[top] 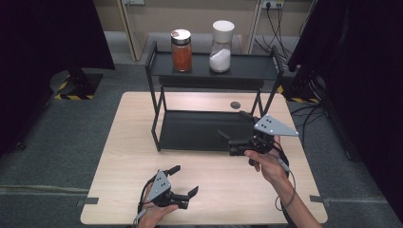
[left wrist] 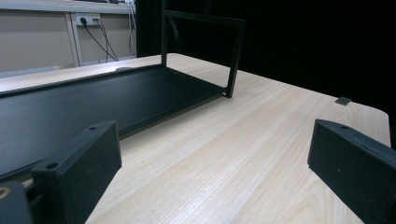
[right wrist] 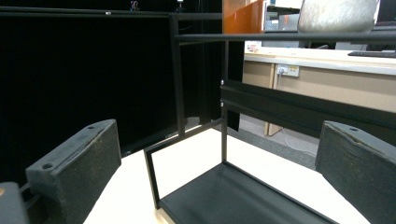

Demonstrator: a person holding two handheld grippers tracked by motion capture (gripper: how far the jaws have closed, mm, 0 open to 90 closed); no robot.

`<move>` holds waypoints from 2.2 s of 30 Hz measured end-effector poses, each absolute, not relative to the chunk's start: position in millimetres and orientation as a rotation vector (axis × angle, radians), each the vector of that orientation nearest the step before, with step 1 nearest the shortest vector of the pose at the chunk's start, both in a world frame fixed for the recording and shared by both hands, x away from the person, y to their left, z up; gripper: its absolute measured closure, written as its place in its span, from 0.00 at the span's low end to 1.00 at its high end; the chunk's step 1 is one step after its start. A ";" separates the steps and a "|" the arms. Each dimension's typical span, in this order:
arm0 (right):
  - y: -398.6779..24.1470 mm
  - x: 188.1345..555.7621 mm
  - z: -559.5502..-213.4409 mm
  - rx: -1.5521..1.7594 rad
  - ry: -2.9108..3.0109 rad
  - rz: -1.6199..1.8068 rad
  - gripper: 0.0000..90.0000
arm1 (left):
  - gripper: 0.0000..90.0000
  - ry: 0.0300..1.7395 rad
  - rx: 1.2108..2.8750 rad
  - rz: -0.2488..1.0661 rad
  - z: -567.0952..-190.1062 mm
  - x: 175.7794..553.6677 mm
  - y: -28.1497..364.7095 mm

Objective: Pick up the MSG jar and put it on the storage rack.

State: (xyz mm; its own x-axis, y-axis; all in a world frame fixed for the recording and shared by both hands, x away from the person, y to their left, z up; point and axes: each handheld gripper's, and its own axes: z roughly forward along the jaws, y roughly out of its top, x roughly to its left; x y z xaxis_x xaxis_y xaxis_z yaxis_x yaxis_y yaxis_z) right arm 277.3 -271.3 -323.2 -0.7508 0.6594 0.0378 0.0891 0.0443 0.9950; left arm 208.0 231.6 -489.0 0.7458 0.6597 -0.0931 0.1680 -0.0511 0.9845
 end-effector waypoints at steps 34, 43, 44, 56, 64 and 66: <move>-283.0 242.7 -386.3 0.769 1.914 1.699 0.00 | 0.02 0.684 1.596 0.461 -488.8 207.4 232.3; -282.9 236.7 -404.0 0.780 1.921 1.691 0.00 | 0.02 0.685 1.595 0.461 -489.0 207.5 232.3; -283.0 236.3 -406.5 0.786 1.922 1.693 0.00 | 0.02 0.685 1.596 0.461 -489.0 207.5 232.3; -281.8 231.8 -424.4 0.795 1.933 1.671 0.00 | 0.02 0.695 1.595 0.461 -489.6 207.9 232.1; -281.9 230.1 -436.1 0.799 1.945 1.671 0.00 | 0.02 0.699 1.595 0.460 -489.9 209.1 232.8; -281.6 230.0 -439.2 0.801 1.943 1.673 0.00 | 0.02 0.699 1.595 0.459 -489.9 209.5 233.0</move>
